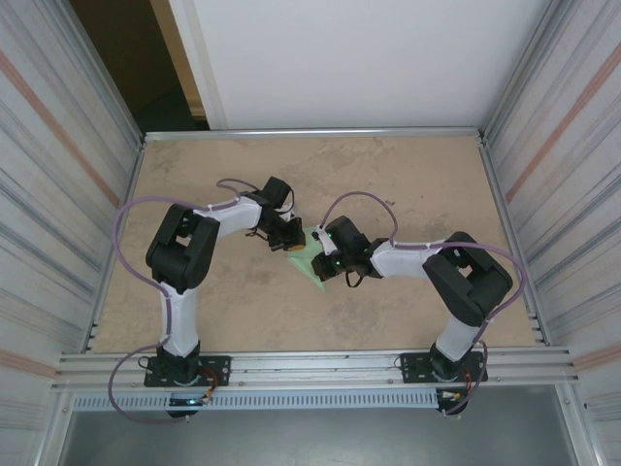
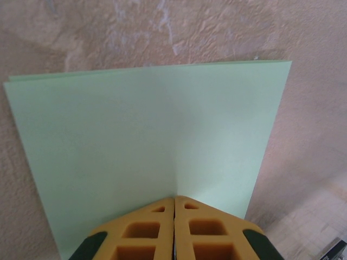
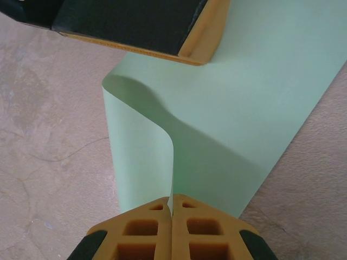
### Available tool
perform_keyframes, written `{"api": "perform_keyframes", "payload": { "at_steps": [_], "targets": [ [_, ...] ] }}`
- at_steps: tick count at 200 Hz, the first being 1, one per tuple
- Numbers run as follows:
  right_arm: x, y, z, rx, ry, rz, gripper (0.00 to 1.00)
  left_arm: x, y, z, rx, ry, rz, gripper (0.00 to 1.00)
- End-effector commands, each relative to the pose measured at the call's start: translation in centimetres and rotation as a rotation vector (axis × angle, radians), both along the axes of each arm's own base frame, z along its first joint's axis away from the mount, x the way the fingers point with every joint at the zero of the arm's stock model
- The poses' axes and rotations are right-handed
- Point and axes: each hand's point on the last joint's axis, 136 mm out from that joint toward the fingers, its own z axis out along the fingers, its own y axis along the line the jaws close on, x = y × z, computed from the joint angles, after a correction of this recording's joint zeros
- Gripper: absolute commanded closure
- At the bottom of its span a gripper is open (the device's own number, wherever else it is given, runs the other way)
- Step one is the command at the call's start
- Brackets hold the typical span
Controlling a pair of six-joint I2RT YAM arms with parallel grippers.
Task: Fold a paper plane with a square sheet of paper (pick it up from the middle)
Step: Third fold the triangle at the center of the table.
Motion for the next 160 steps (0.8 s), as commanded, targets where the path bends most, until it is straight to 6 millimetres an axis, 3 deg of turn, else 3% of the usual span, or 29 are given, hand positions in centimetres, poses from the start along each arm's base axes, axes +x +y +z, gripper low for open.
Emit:
{"api": "perform_keyframes", "payload": {
  "at_steps": [1,82,136,160],
  "targets": [
    [0.6,-0.1,-0.3,-0.016,0.019,-0.032,1.00,-1.4,0.5,-2.1,0.046,0.055,-0.027,0.92],
    [0.7,-0.2,-0.8,-0.032,0.030,-0.027,1.00,-1.2,0.3,-1.6,0.038,0.050,-0.034,0.92],
    [0.4,-0.4,-1.0,-0.041,0.041,-0.022,1.00,1.4,-1.4,4.0,-0.084,-0.079,-0.045,0.87],
    [0.4,-0.3,-1.1,-0.038,0.044,-0.020,1.00,2.0,-1.1,3.8,-0.065,-0.092,-0.032,0.87]
  ]
}}
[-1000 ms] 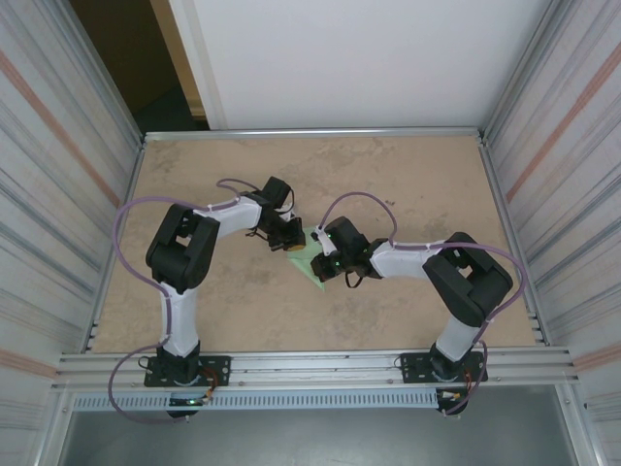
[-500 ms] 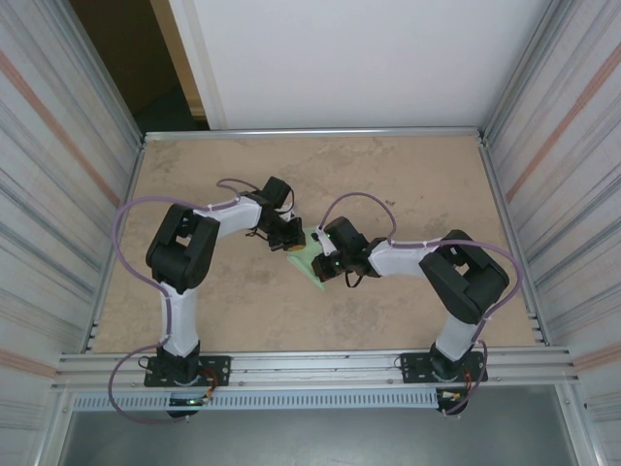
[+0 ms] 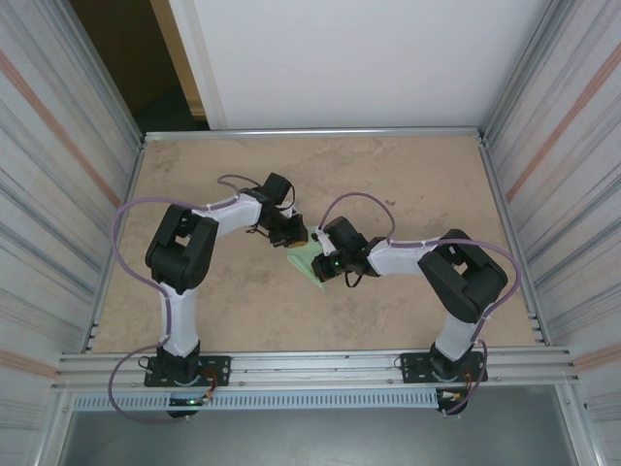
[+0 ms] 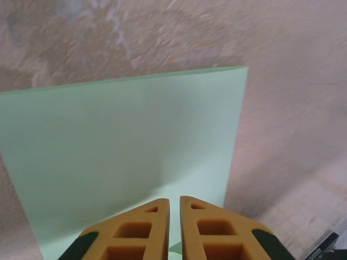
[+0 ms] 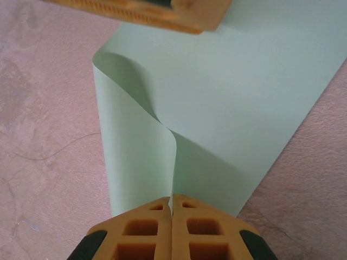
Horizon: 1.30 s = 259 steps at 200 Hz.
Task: Fold a paper plane with a square sheet of paper (pick it up from the middle)
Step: Third fold the triangle at the center of the table.
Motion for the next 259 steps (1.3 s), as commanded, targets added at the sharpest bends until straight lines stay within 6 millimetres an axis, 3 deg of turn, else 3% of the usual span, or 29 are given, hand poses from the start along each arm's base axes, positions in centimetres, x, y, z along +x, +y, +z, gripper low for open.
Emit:
{"api": "perform_keyframes", "payload": {
  "at_steps": [1,59,159,259],
  "targets": [
    [0.5,-0.3,-0.2,-0.012,0.015,-0.020,1.00,1.3,-0.3,2.1,-0.029,-0.060,-0.006,0.87],
    [0.7,-0.2,0.7,0.004,-0.001,-0.022,1.00,0.0,0.8,-1.9,0.070,0.038,-0.005,0.92],
    [0.9,-0.3,0.6,-0.008,-0.007,-0.030,1.00,-0.8,1.3,-3.1,0.111,0.063,-0.033,0.95],
    [1.2,-0.3,0.6,-0.014,-0.013,-0.030,1.00,-1.0,1.0,-3.0,0.109,0.063,-0.042,0.95]
  ]
}}
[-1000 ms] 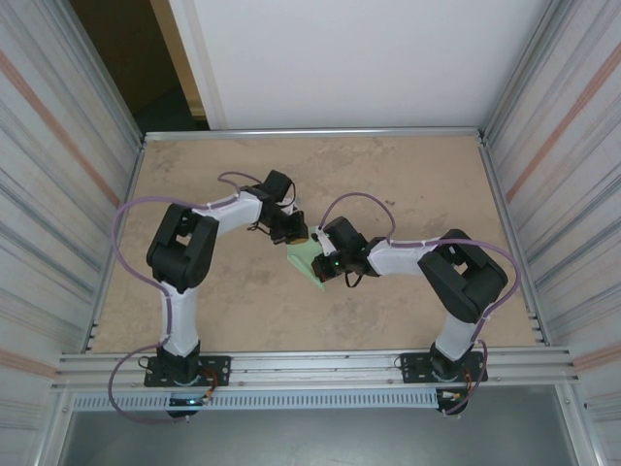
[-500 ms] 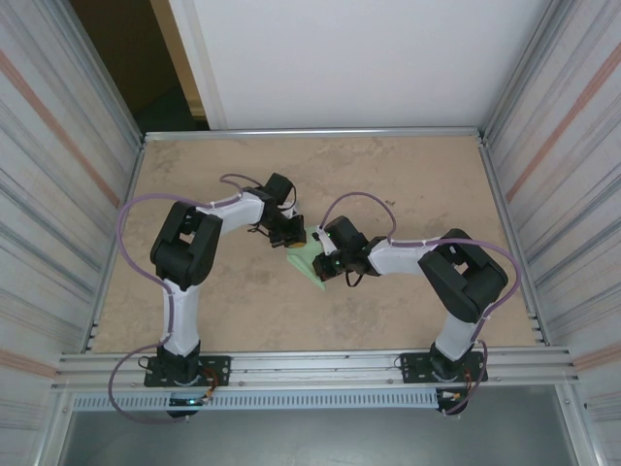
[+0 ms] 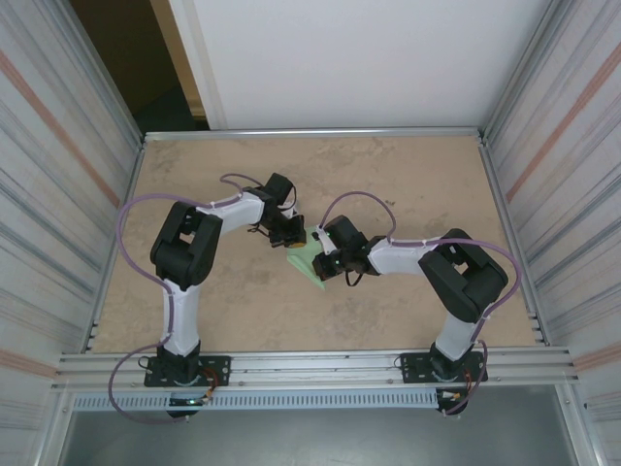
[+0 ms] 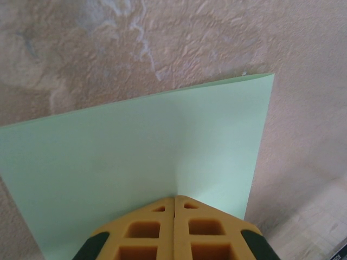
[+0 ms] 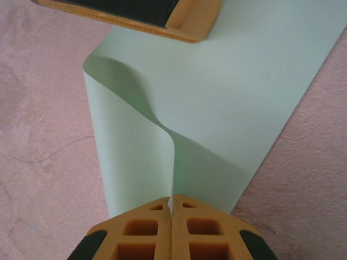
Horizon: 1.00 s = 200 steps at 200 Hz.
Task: Fold a paper plane with a square sheet of paper (pick it up from the middle)
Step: Third fold the triangle at the center of the table.
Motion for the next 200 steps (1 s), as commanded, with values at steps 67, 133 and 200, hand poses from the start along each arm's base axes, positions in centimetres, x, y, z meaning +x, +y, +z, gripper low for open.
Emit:
{"api": "perform_keyframes", "payload": {
  "at_steps": [67,133,200],
  "targets": [
    [0.9,-0.1,0.3,-0.010,-0.010,-0.012,1.00,-1.1,0.3,-1.4,0.050,0.047,-0.023,0.95],
    [0.7,-0.3,-0.3,-0.029,0.006,-0.010,1.00,-1.2,0.3,-1.5,0.050,0.048,-0.025,0.95],
    [0.2,-0.7,-1.4,-0.057,0.040,-0.007,1.00,-0.1,-0.3,0.6,0.014,0.007,-0.032,0.94]
  ]
}}
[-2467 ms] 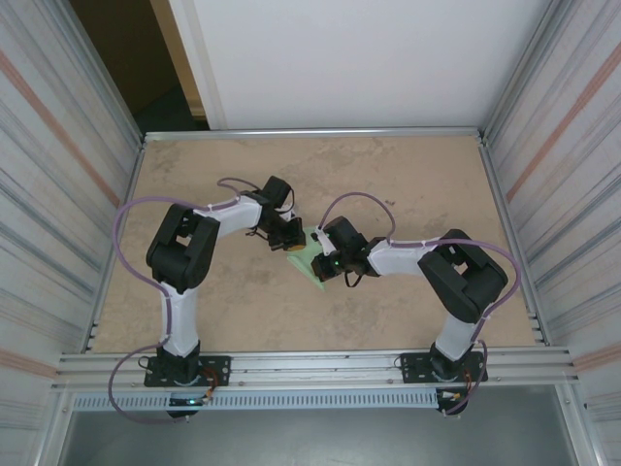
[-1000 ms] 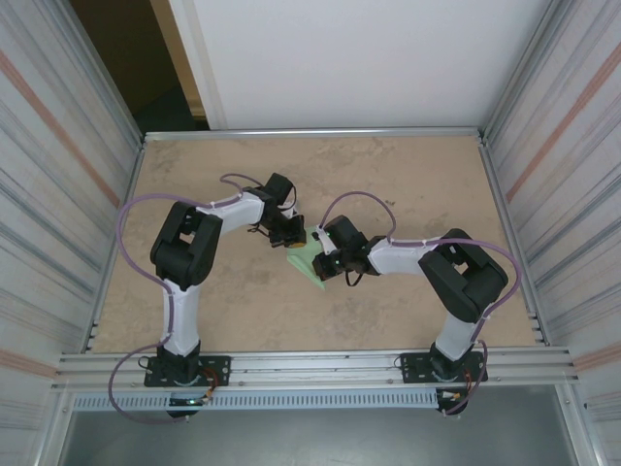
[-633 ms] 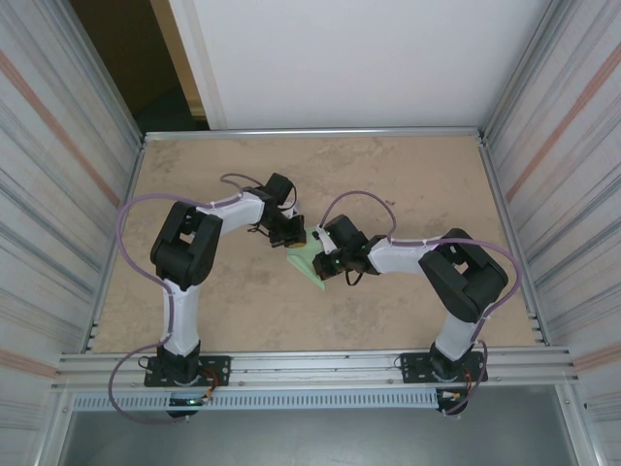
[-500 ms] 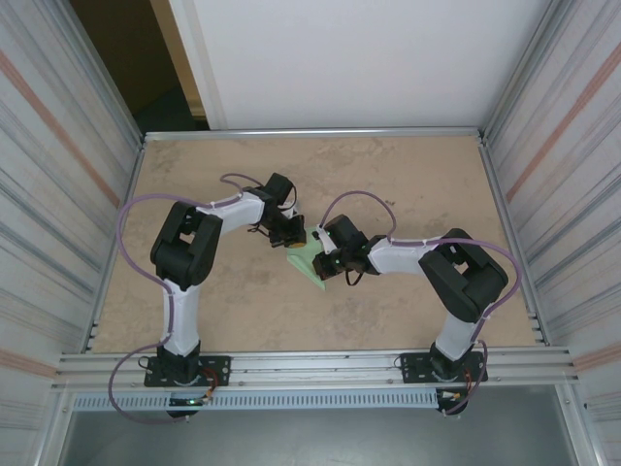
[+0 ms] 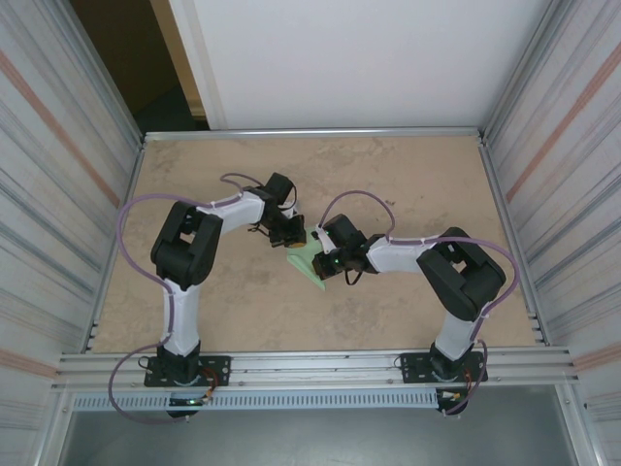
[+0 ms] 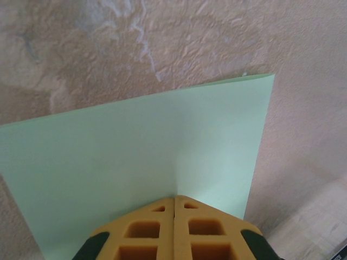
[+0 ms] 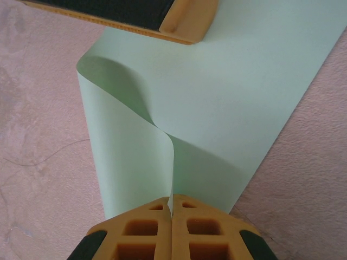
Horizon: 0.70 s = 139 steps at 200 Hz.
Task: Fold a paper plane with a square sheet of paper (pick it up from the middle)
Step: Third fold the triangle at the center of the table.
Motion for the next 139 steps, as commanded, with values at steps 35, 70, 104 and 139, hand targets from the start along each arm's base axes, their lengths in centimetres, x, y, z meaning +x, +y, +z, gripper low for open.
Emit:
{"api": "perform_keyframes", "payload": {
  "at_steps": [35,70,104,139],
  "targets": [
    [-0.1,-0.8,-1.1,-0.044,0.035,-0.015,1.00,1.8,0.0,5.5,-0.100,-0.097,0.055,0.90],
    [-0.1,-1.0,-1.1,-0.039,0.047,-0.026,1.00,0.6,1.3,7.1,-0.185,-0.124,0.142,0.87],
    [-0.1,-1.0,-1.1,-0.038,0.068,-0.035,1.00,-2.2,1.2,7.4,-0.296,-0.110,0.184,0.87],
    [0.0,-1.1,-1.3,-0.042,0.094,-0.060,1.00,-4.8,0.5,6.6,-0.330,-0.086,0.191,0.87]
  ]
}}
